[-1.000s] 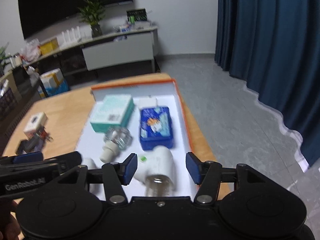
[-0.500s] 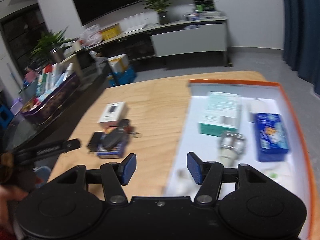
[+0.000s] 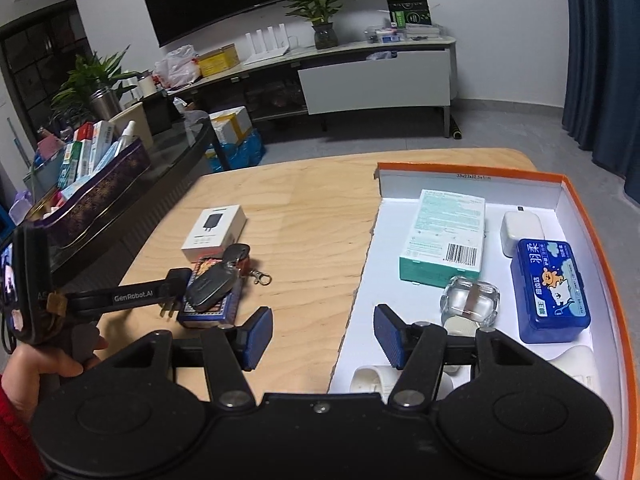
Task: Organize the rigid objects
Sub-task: 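Grasp the black charger with the left tool while the right tool moves to the black car key, then grasp the black car key with the right tool while the left holds the charger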
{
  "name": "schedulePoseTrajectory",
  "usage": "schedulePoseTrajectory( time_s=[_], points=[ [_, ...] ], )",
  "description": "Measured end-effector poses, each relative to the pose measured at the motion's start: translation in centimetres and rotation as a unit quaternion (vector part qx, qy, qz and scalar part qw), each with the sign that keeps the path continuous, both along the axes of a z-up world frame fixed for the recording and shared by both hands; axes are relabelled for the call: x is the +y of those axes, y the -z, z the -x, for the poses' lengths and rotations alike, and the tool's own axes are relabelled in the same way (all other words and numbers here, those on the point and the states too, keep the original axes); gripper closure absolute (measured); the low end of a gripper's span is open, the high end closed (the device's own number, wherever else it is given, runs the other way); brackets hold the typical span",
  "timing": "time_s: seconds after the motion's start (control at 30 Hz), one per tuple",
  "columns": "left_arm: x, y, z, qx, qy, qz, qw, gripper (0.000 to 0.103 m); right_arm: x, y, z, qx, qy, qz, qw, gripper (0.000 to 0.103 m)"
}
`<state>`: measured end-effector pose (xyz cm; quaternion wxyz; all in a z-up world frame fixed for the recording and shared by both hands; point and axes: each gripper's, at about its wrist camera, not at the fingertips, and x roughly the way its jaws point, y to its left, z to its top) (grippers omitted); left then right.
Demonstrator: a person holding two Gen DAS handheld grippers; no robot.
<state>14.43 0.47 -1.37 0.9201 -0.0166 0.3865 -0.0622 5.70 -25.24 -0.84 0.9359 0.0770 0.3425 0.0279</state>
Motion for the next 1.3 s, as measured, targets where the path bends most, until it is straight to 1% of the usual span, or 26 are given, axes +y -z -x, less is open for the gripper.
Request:
schedulePoseTrajectory(
  time_s=[0.1,0.13,0.2,0.3,0.33,0.37,0.4,0.43,0.47,0.53,0.57,0.6,0.63,0.67,0.73,0.83,0.87,0.9,0.97,1.0,1.03,1.1,1.17,1.23,1.27,1.3],
  points=[
    [-0.4,0.2,-0.1,-0.011,0.01,-0.005,0.9999,0.009,0.3,0.3,-0.5,0.004,-0.004,-0.005,1.0,0.034],
    [-0.3,0.3,-0.2,-0.011,0.009,-0.001,0.9999,0.01,0.4,0.4,-0.6,0.005,-0.007,-0.006,1.0,0.034],
    [0.3,0.3,-0.1,-0.01,0.006,0.01,0.9999,0.014,0.7,0.4,-0.7,0.005,-0.012,0.0,1.0,0.034],
    [1.0,0.2,0.1,-0.012,-0.009,-0.003,0.9999,0.016,0.7,0.4,-0.7,0.001,-0.01,0.006,1.0,0.034],
    [1.3,0.2,0.0,-0.011,-0.015,-0.003,0.9998,0.016,0.6,0.4,-0.7,0.002,-0.008,0.007,1.0,0.034],
    [1.5,0.2,0.0,-0.011,-0.018,0.001,0.9998,0.019,0.5,0.5,-0.8,0.003,-0.006,0.006,1.0,0.034],
    [1.4,0.2,-0.1,-0.006,-0.012,0.005,0.9999,0.023,0.4,0.6,-0.8,0.003,-0.004,0.004,1.0,0.034],
    [1.0,0.4,-0.3,0.002,-0.001,0.003,1.0,0.025,0.4,0.6,-0.8,0.005,-0.003,0.002,1.0,0.034],
    [0.4,0.6,-0.3,0.003,0.008,-0.006,0.9999,0.025,0.4,0.7,-0.9,0.005,-0.003,0.001,1.0,0.034],
    [-0.5,0.8,0.0,-0.006,0.018,-0.034,0.9992,0.032,0.6,0.6,-0.9,0.004,-0.006,0.002,1.0,0.034],
    [-0.6,0.9,0.1,-0.011,0.013,-0.043,0.9989,0.039,0.7,0.6,-0.9,0.003,-0.009,0.004,1.0,0.034],
    [-0.5,0.8,0.1,-0.015,0.011,-0.039,0.999,0.045,0.9,0.6,-0.9,0.003,-0.012,0.006,1.0,0.034],
    [-0.3,0.7,0.1,-0.017,0.007,-0.035,0.9992,0.06,1.0,0.6,-1.0,0.004,-0.013,0.005,1.0,0.034],
    [0.0,0.6,0.1,-0.016,0.002,-0.034,0.9993,0.067,1.1,0.7,-1.2,0.006,-0.014,0.004,1.0,0.034],
    [0.7,0.4,0.2,-0.011,-0.007,-0.011,0.9998,0.067,1.5,0.8,-1.8,0.014,-0.022,-0.008,1.0,0.034],
    [1.4,0.4,0.3,-0.009,-0.02,0.02,0.9996,0.067,2.6,0.9,-3.3,0.025,-0.041,-0.054,0.997,0.034],
    [1.5,0.4,0.4,-0.01,-0.024,0.024,0.9994,0.067,3.2,1.0,-3.9,0.03,-0.049,-0.067,0.996,0.034],
    [1.4,0.3,0.4,-0.012,-0.029,0.018,0.9994,0.067,3.9,1.0,-4.6,0.033,-0.051,-0.077,0.995,0.034],
    [1.1,0.5,0.6,-0.02,-0.043,-0.009,0.9988,0.067,5.1,1.3,-6.0,0.041,-0.055,-0.1,0.993,0.033],
    [1.0,0.5,0.7,-0.023,-0.047,-0.016,0.9985,0.067,5.7,1.5,-6.8,0.046,-0.055,-0.114,0.991,0.031],
    [1.2,0.5,0.7,-0.024,-0.049,-0.014,0.9984,0.067,6.2,1.8,-7.5,0.05,-0.051,-0.125,0.99,0.028],
    [1.5,0.4,0.7,-0.022,-0.052,-0.003,0.9984,0.067,7.4,2.5,-8.7,0.051,-0.039,-0.123,0.99,0.027],
    [1.8,0.3,0.7,-0.021,-0.055,0.006,0.9982,0.067,8.4,3.4,-9.8,0.055,-0.032,-0.108,0.992,0.027],
    [1.8,0.3,0.7,-0.021,-0.056,0.007,0.9982,0.067,9.0,4.3,-10.7,0.058,-0.03,-0.103,0.993,0.027],
    [1.8,0.2,0.8,-0.022,-0.056,0.006,0.9982,0.067,9.1,4.7,-11.0,0.059,-0.03,-0.102,0.993,0.03],
    [1.8,0.2,0.8,-0.023,-0.056,0.006,0.9981,0.067,9.2,5.0,-11.3,0.062,-0.03,-0.098,0.993,0.04]
  ],
)
